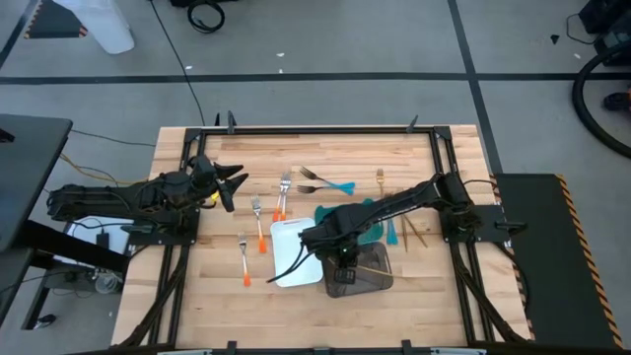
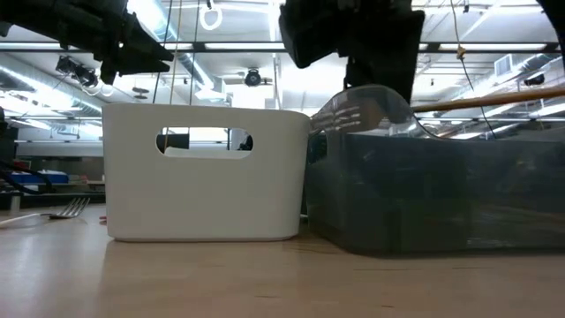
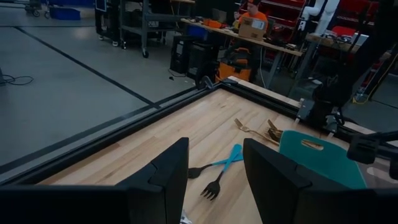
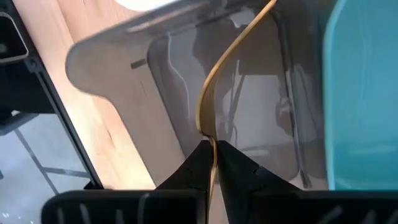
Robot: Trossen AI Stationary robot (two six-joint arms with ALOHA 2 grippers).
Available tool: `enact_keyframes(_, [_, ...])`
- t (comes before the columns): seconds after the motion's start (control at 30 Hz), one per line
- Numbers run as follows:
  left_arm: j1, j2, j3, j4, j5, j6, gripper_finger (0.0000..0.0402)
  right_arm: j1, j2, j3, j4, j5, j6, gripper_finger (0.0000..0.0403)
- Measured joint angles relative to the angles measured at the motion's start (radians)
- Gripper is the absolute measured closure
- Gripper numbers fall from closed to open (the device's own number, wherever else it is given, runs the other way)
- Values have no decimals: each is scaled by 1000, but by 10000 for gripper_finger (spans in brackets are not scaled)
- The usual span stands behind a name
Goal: Sort silverware by color (type)
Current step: Put the gold fork into the black bin
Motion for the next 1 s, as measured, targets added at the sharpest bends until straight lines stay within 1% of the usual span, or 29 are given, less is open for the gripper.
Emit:
enact_keyframes(0.47, [0, 0, 0, -1, 0, 0, 241, -7, 0, -89, 96, -1, -1, 370])
enact_keyframes(0.67, [0, 0, 0, -1, 0, 0, 241, -8, 0, -94, 119, 27, -2, 370])
enact_keyframes(0.9, [0, 0, 0, -1, 0, 0, 241, -24, -4, -94, 115, -45, 98, 370])
enact_keyframes(1.0, [0, 0, 0, -1, 0, 0, 241, -24, -5, -94, 115, -50, 104, 370])
